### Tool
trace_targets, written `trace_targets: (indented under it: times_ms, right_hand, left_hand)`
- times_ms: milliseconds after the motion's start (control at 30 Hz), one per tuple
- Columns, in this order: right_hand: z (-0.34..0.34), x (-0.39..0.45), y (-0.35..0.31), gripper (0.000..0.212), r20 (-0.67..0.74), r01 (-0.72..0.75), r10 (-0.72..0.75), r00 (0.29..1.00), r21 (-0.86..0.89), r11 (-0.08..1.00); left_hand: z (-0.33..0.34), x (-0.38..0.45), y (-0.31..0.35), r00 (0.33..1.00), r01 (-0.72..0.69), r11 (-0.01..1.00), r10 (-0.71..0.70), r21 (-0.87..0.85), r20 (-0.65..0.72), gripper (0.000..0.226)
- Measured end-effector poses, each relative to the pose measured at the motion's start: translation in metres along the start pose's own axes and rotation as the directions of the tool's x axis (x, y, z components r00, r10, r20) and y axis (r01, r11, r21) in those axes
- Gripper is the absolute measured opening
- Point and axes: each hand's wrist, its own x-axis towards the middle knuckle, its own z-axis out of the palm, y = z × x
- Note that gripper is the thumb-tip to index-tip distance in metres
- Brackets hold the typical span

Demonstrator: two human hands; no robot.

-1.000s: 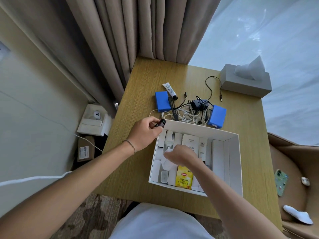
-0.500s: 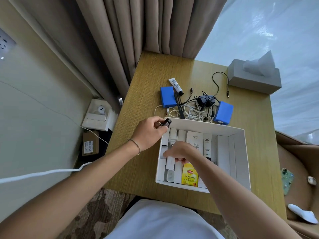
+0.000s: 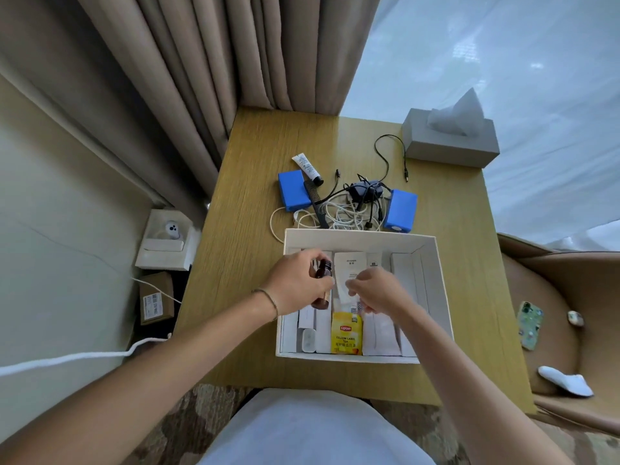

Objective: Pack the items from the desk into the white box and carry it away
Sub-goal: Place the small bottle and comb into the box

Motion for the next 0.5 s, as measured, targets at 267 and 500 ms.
trace_targets:
  times_ms: [267, 500]
  right_hand:
    - [-0.035, -0.024, 0.026, 0.022, -0.092, -0.02, 0.032, 0.995, 0.133, 0.991]
    - [-0.058, -0.035, 0.043, 0.019, -0.284, 0.05, -0.026, 0.958, 0.078, 0.996]
  left_hand:
    - [0.076, 0.018, 0.0, 0.975, 0.085, 0.98, -0.119, 0.182, 0.188, 0.037]
    - [0.106, 0.035, 0.019, 0.986, 0.142, 0.988, -0.146, 0.06, 0.077, 0.025]
